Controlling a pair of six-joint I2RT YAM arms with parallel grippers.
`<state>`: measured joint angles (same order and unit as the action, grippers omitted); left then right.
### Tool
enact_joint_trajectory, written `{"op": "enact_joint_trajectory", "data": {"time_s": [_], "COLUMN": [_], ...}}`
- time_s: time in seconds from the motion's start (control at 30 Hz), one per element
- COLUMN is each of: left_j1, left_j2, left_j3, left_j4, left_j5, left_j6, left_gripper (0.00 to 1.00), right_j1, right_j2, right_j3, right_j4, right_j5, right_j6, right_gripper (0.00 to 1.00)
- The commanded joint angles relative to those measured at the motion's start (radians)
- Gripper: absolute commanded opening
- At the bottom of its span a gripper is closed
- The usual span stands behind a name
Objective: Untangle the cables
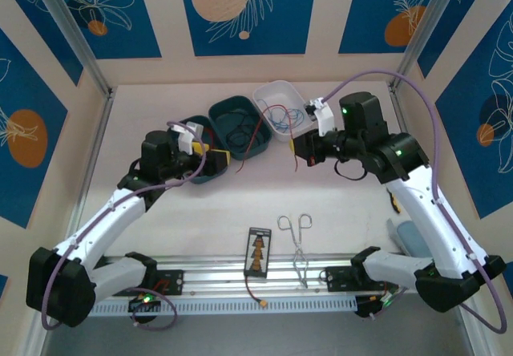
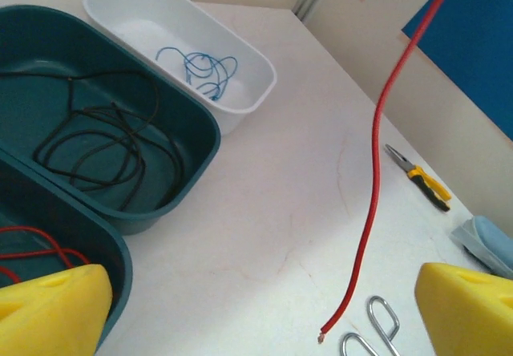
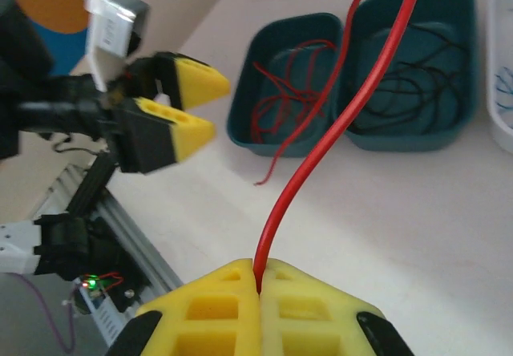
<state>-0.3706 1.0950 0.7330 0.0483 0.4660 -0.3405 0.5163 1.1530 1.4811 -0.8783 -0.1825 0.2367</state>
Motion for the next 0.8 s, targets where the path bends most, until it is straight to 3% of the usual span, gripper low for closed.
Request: {"op": "enact_joint_trajectory", "data": {"time_s": [0.0, 0.27, 0.5, 0.63, 0.73, 0.77], "left_j1": [-0.003, -0.032, -0.044, -0.043, -0.044, -0.044], "left_j2": [0.003, 0.038, 0.068, 0.08, 0.076, 0.071], "left_j3": [-0.074, -0.194, -0.217, -0.23, -0.238, -0.239], "left_j4": [0.138, 0.356, 0.39, 0.401, 0.405, 0.403], "left_j5": [0.082, 0.149, 0.089, 0.041, 0.014, 0.006], "left_j6": [-0.036, -0.103, -0.112, -0.122, -0.134, -0.137], "left_gripper": [0.91, 0.82, 0.73, 0.58, 0.28, 0.23], "right_j1": [0.025, 0.094, 0.133, 0.15, 0.157, 0.157], "right_j2": [0.031, 0.115, 0.173, 0.207, 0.228, 0.237], "right_j3": [0.029, 0.082, 0.121, 0.147, 0.155, 0.154], "right_j4": [0.085, 0.13, 0.153, 0.16, 0.167, 0.172], "right_j5": [-0.125, -0.14, -0.155, -0.173, -0.167, -0.159], "right_j6": [0.004, 0.006, 0.015, 0.015, 0.018, 0.023], "right_gripper": [0.0, 0.0, 0.0, 0.0, 0.0, 0.0]}}
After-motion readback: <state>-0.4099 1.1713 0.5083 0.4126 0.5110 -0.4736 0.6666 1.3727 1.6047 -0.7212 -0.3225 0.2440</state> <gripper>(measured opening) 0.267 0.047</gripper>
